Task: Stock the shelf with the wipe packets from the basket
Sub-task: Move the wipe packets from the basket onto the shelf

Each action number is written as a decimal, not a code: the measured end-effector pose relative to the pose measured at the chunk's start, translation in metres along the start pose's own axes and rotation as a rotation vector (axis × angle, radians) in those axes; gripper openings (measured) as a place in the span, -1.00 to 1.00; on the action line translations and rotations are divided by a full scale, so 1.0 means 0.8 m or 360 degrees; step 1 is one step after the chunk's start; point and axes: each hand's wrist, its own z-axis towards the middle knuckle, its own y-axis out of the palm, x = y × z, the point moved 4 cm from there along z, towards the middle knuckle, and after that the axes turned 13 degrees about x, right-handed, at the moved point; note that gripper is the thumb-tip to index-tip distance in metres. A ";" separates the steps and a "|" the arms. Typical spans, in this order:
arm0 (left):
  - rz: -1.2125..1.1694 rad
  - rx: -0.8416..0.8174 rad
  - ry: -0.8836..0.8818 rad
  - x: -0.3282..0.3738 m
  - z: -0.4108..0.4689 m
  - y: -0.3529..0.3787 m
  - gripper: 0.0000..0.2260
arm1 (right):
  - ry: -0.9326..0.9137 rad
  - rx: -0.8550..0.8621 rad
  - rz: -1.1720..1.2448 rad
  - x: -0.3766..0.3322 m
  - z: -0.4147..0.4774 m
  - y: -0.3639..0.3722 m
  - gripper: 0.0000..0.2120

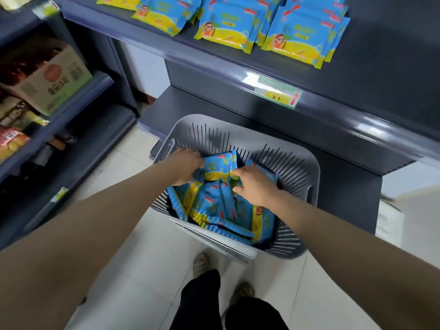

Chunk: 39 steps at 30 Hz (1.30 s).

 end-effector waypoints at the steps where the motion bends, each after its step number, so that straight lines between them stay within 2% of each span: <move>1: 0.0012 -0.0057 0.0017 -0.002 0.002 0.011 -0.57 | 0.0053 -0.0053 0.0051 0.002 0.003 0.011 -0.59; 4: 0.0063 -0.0246 0.0092 -0.002 0.007 0.042 -0.52 | 0.0230 -0.0198 0.0173 0.002 0.008 0.041 -0.78; 7: 0.0112 -0.0394 0.0139 -0.003 0.014 0.063 -0.48 | 0.0425 -0.0282 0.0248 -0.002 0.016 0.062 -0.87; 12: 0.0060 -0.0418 0.0213 -0.006 0.024 0.072 -0.49 | 0.0742 -0.0325 0.0395 -0.005 0.038 0.066 -0.69; 16: 0.0028 -0.0455 0.0262 -0.002 0.025 0.074 -0.58 | 0.0800 -0.0405 0.0471 -0.013 0.036 0.072 -0.84; 20: -0.0310 -0.0530 0.0160 -0.008 0.014 0.064 -0.61 | 0.0743 -0.0394 0.0471 -0.030 0.028 0.061 -0.84; 22: -0.0390 -0.0485 0.0139 -0.012 0.011 0.044 -0.67 | 0.0741 -0.0361 0.0444 -0.028 0.026 0.034 -0.80; 24: -0.0430 -0.0397 0.0136 -0.014 0.010 0.013 -0.77 | 0.0730 -0.0358 0.0429 -0.026 0.024 -0.008 -0.96; 27: -0.0525 -0.0177 0.0111 -0.018 0.014 -0.042 -0.80 | 0.0714 -0.0380 0.0467 -0.027 0.023 -0.080 -0.81; 29: -0.0580 -0.0013 0.0117 -0.020 0.016 -0.085 -0.79 | 0.0699 -0.0281 0.0452 -0.028 0.024 -0.129 -0.78; 32: -0.0752 0.0191 0.0116 -0.024 0.022 -0.150 -0.75 | 0.0687 -0.0081 0.0420 -0.024 0.020 -0.199 -0.87; 39: -0.1186 0.0408 0.0091 -0.028 0.041 -0.249 -0.80 | 0.0574 0.0176 0.0082 0.005 0.007 -0.328 -0.84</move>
